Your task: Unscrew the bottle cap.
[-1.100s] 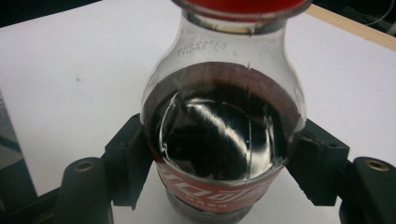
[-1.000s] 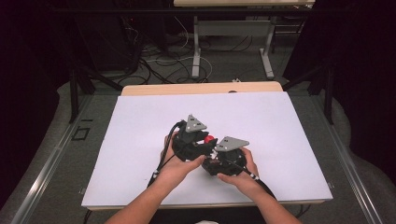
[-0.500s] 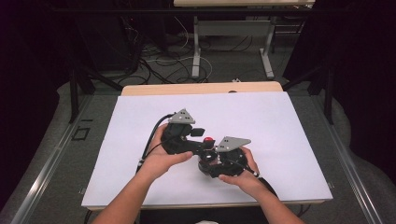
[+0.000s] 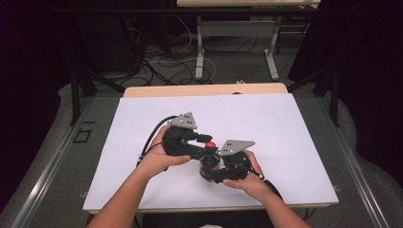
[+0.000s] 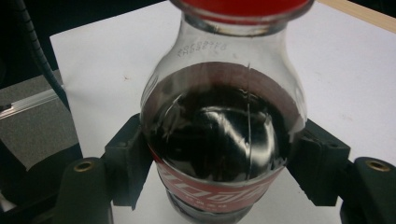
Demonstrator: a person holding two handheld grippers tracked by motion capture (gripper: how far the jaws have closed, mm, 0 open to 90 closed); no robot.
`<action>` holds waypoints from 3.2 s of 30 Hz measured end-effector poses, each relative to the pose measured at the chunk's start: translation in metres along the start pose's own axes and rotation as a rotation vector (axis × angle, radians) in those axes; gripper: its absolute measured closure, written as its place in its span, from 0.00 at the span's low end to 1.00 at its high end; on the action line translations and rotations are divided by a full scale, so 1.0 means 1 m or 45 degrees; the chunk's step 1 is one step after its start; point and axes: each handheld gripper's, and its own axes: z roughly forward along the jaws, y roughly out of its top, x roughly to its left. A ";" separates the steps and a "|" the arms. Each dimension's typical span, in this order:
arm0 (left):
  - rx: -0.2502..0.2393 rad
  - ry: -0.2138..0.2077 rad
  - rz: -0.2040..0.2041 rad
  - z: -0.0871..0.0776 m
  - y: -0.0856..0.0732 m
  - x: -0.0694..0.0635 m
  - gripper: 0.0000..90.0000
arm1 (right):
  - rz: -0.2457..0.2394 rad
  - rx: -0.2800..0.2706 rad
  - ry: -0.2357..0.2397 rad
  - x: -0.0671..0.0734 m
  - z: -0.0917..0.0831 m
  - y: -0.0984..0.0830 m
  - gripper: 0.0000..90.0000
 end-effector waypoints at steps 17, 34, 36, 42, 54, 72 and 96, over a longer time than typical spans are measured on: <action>-0.014 0.149 -0.035 0.005 -0.002 -0.010 0.68 | 0.013 -0.005 -0.070 0.001 0.001 0.000 0.33; -0.045 0.425 -0.135 0.019 0.007 -0.033 0.59 | 0.056 -0.005 -0.115 -0.004 -0.001 -0.001 0.33; -0.045 0.375 -0.113 0.013 0.007 -0.030 0.57 | 0.057 -0.007 -0.107 -0.005 -0.002 -0.001 0.33; -0.023 0.218 -0.015 0.000 0.005 -0.018 0.52 | 0.058 0.010 -0.049 -0.004 -0.003 0.001 0.33; -0.040 0.043 -0.010 0.007 -0.002 -0.003 0.62 | 0.018 -0.015 0.025 0.000 -0.001 0.001 0.33; -0.109 0.404 -0.163 0.020 -0.004 -0.029 0.68 | 0.053 0.004 -0.095 0.002 0.001 0.001 0.33; -0.046 0.168 0.003 -0.003 -0.003 -0.013 0.52 | 0.035 -0.010 -0.017 0.002 0.001 0.001 0.33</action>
